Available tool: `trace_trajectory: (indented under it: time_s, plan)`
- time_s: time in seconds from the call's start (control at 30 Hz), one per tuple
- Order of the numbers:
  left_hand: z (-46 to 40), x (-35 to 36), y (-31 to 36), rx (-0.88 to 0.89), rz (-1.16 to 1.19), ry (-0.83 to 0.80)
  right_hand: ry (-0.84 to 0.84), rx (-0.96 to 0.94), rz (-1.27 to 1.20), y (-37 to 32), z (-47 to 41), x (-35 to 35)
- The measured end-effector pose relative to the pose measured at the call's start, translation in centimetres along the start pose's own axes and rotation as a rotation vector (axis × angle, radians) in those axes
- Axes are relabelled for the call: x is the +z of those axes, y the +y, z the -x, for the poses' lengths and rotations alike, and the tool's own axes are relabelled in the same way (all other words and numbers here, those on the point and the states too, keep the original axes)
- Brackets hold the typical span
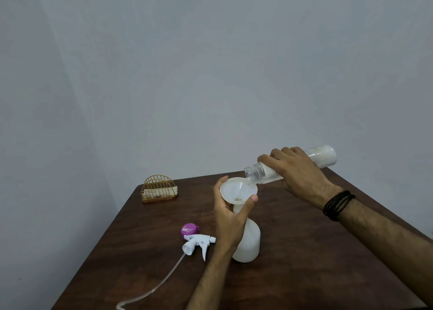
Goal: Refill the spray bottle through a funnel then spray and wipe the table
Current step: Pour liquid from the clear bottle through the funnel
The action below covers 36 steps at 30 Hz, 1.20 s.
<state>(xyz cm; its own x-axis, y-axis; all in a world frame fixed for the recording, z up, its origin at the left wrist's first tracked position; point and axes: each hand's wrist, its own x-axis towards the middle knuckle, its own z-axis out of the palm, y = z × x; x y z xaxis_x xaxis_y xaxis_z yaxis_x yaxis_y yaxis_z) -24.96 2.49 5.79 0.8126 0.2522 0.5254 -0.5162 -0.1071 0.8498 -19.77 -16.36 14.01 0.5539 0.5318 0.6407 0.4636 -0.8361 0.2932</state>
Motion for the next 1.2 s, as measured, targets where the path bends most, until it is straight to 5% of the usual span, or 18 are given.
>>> trace_trajectory:
  time_s: [1.2]
  plan:
    - [-0.2,0.0,0.6,0.003,0.013,0.011,0.072,-0.056,0.060,-0.1,-1.3,-1.0]
